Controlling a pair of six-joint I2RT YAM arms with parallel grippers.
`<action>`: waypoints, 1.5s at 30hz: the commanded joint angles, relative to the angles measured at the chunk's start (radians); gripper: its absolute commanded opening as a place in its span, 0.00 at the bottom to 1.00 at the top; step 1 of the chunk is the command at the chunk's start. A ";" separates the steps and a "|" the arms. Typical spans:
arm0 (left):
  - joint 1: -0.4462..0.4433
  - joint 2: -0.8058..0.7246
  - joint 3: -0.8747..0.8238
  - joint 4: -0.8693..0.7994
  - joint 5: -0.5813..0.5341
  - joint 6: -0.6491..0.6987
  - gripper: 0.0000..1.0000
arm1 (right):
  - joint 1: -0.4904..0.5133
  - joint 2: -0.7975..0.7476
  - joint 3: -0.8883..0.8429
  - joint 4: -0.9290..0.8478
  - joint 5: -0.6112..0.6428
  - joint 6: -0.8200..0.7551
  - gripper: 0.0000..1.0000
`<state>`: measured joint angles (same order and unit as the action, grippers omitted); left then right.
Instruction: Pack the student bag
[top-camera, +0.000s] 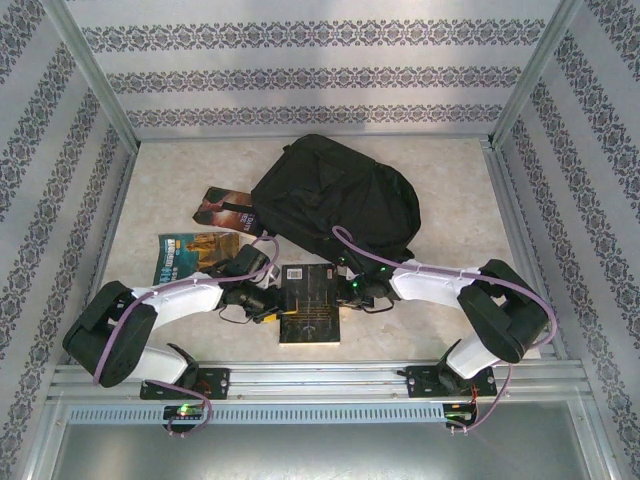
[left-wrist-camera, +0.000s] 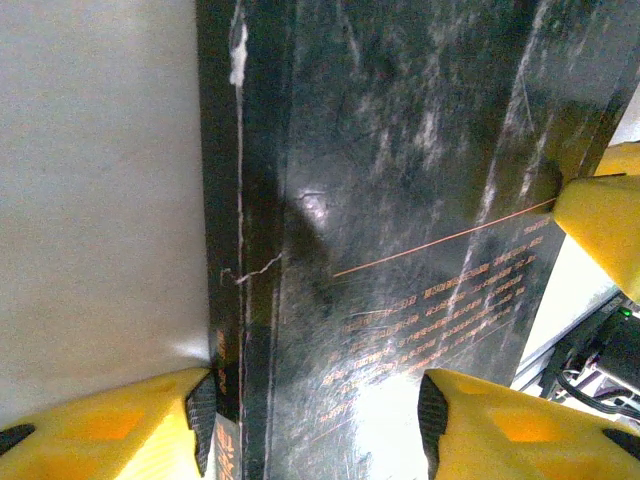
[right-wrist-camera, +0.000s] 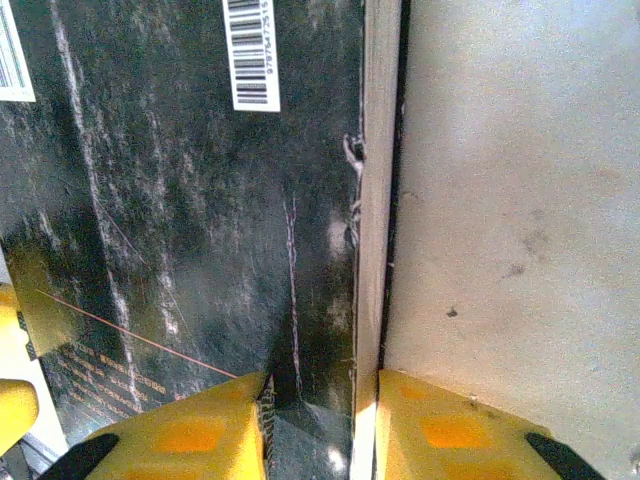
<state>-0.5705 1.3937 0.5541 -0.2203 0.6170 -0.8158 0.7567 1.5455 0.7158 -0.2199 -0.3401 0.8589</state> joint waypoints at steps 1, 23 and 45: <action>-0.025 0.018 0.019 0.039 -0.009 0.028 0.56 | 0.034 -0.025 0.052 -0.003 -0.123 -0.016 0.31; -0.031 -0.015 0.046 -0.076 -0.066 0.079 0.55 | 0.028 -0.037 0.057 0.007 -0.192 -0.036 0.06; 0.121 -0.257 -0.089 -0.061 0.025 -0.041 0.88 | -0.125 -0.087 -0.026 0.345 -0.564 0.134 0.00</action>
<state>-0.4671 1.1351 0.4961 -0.3706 0.5846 -0.7959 0.6384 1.4628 0.7055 -0.0074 -0.8021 0.9417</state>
